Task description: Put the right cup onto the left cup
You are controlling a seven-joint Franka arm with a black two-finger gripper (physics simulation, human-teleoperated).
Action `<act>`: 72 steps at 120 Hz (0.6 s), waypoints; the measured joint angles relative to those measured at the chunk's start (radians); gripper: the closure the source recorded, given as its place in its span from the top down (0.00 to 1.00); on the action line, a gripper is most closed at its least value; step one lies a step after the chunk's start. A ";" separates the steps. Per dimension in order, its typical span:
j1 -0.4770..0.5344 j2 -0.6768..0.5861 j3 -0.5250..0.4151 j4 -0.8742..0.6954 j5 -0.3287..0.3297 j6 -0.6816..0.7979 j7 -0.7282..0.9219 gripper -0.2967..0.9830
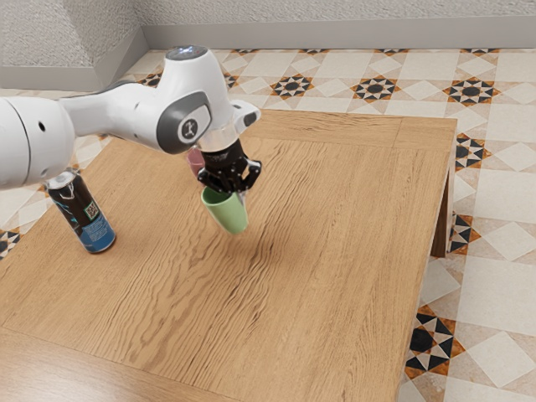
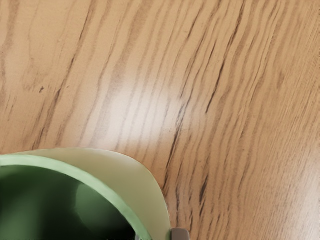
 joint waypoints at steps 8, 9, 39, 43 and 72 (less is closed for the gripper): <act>0.011 -0.010 0.000 0.047 0.026 -0.037 -0.005 0.16; 0.013 -0.010 0.000 0.053 0.030 -0.042 -0.006 0.16; 0.129 0.132 -0.002 0.365 0.130 -0.167 -0.010 0.16; 0.142 0.163 -0.004 0.415 0.136 -0.184 -0.008 0.16; 0.196 0.309 -0.011 0.605 0.151 -0.269 0.012 0.16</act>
